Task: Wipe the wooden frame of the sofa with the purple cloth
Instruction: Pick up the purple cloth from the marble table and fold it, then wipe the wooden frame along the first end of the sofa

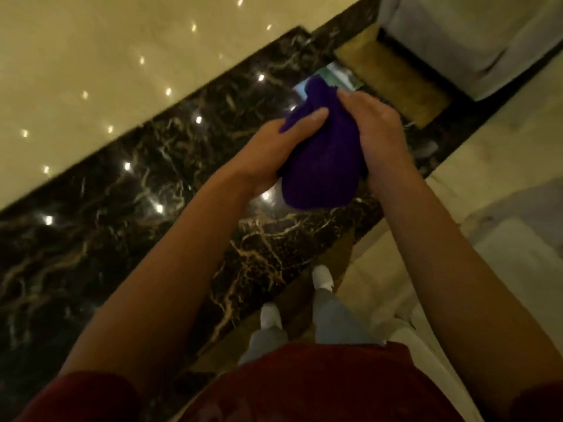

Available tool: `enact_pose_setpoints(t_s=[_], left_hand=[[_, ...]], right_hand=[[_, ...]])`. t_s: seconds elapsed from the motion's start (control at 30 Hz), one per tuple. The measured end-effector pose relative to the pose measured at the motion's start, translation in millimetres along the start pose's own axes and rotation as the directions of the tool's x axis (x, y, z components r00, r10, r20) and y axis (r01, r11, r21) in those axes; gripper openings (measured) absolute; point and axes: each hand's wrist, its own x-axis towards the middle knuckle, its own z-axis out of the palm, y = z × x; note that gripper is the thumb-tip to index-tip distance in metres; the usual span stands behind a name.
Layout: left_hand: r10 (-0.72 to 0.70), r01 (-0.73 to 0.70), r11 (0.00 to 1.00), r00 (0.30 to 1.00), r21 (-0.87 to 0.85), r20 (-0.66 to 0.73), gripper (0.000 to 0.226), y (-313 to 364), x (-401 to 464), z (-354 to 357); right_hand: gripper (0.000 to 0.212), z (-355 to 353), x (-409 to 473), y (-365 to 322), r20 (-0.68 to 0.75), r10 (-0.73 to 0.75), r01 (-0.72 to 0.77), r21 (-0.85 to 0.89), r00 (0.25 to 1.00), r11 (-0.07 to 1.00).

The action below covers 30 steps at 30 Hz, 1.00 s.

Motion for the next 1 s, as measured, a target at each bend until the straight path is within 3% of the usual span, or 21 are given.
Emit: enact_pose_setpoints(t_s=[0.07,0.1,0.2,0.33,0.4,0.6,0.73,0.83,0.9,0.97,1.0], left_hand=[[0.003,-0.015,0.991,0.996,0.133,0.086,0.042,19.3,-5.5,49.8],[0.02,-0.025,0.989,0.999,0.144,0.04,0.043,17.1,-5.9,46.6],[-0.012,-0.014,0.981,0.991,0.191,0.136,0.047,14.0,2.6,133.6],[-0.093,0.04,0.978,0.962,0.206,0.256,0.049,-16.8,10.1,244.0],[-0.149,0.083,0.973,0.939,0.216,0.311,0.052,-29.8,16.0,293.6],[-0.262,0.149,0.943,0.883,0.298,0.39,0.037,-55.6,36.3,414.5],[-0.37,0.246,0.925,0.764,0.291,0.528,0.033,-58.0,50.6,468.2],[-0.427,0.261,0.902,0.66,0.344,0.618,0.038,-68.7,66.1,502.8],[-0.416,0.129,0.888,0.634,0.441,0.652,0.037,-78.3,80.4,524.5],[-0.3,-0.267,0.776,0.641,0.572,0.707,0.028,-88.8,101.1,545.9],[-0.231,-0.482,0.643,0.619,0.595,0.751,0.029,-93.5,113.6,556.2]], right_hand=[[0.016,-40.9,-36.4,-24.8,-0.152,-0.118,0.111,-0.053,0.981,0.992],[0.016,-39.3,-37.3,-18.4,-0.154,-0.111,0.095,-0.104,0.982,0.99],[0.019,-118.9,-74.0,-21.6,-0.383,-0.174,0.072,-0.265,0.907,0.961],[0.029,-207.1,-129.0,-10.3,-0.628,-0.299,-0.013,-0.442,0.719,0.897],[0.031,-240.4,-149.3,-6.3,-0.665,-0.364,0.013,-0.471,0.652,0.882],[0.042,-316.2,-165.0,-0.4,-0.661,-0.348,0.053,-0.423,0.665,0.904],[0.072,-357.9,-169.1,3.3,-0.686,-0.3,0.134,-0.285,0.663,0.949],[0.089,-398.7,-175.4,9.5,-0.731,-0.262,0.04,-0.307,0.63,0.951],[0.089,-429.6,-178.5,14.8,-0.757,-0.216,-0.093,-0.343,0.617,0.935],[0.084,-459.3,-176.9,23.1,-0.779,-0.177,-0.182,-0.35,0.602,0.919],[0.083,-472.0,-174.0,26.7,-0.79,-0.156,-0.209,-0.338,0.593,0.918]])
